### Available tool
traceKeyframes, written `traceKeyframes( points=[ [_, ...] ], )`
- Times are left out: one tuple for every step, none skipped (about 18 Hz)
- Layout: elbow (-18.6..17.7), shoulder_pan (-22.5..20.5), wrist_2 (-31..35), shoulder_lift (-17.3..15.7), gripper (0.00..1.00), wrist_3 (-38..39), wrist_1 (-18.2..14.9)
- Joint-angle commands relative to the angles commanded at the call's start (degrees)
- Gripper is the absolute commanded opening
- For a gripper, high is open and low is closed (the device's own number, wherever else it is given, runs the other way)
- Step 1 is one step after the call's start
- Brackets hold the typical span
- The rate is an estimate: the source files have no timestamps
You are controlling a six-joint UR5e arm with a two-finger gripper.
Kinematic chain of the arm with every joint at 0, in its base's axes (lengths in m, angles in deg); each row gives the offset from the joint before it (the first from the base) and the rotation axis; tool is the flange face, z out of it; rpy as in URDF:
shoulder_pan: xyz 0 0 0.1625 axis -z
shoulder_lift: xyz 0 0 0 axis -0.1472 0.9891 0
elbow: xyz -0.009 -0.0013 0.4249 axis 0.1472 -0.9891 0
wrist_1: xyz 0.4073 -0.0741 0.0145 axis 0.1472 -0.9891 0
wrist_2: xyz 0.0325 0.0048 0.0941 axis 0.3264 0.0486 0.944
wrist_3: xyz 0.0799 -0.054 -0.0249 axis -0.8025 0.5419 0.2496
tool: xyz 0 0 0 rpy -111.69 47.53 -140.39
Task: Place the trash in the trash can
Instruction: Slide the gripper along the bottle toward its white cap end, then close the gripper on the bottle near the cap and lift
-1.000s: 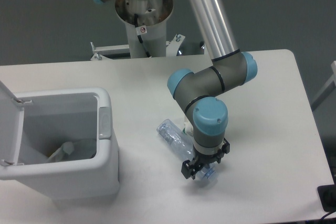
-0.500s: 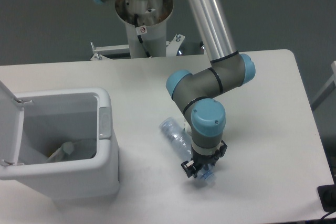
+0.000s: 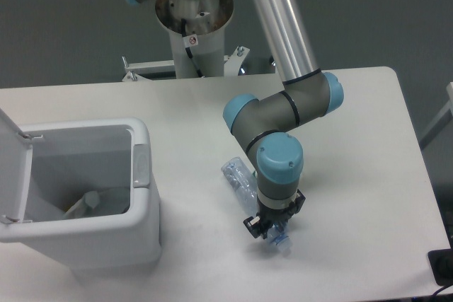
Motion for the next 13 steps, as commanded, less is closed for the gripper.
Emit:
traceKeyframes(
  points=[
    [0.7,0.0,-0.6,-1.1,0.59,0.1,0.0],
    [1.8,-0.1,-2.5,-2.8,0.59,0.1,0.0],
    [3.1,-0.2,-4.2,-3.7,0.59,0.1,0.0],
    [5.8,-0.3,-6.4,-4.5,0.59,0.3,0.0],
    [7.7,-0.6,-7.6,-4.7,0.59,0.3,0.0],
    [9.7,-0.6,-8.1,-4.9,0.59,0.3,-0.1],
    [11.2,-0.6,-7.7,-5.3,0.59,0.3,-0.2],
    [12.2,-0.7,-8.2,-5.7,0.59,0.2,-0.1],
    [13.2,-0.7,-8.2,-6.4,0.59,0.2,0.0],
    [13.8,-0.7,-8.6,-7.2,0.59,0.2,0.1],
    [14.1,-0.8,-9.5,-8.4,0.59,0.3,0.5],
    [14.2,-1.0,-11.1,-9.3,0.59,0.6,1.7],
    [14.3,-1.2,-13.3,-10.2,0.59,2.3,3.5]
  ],
)
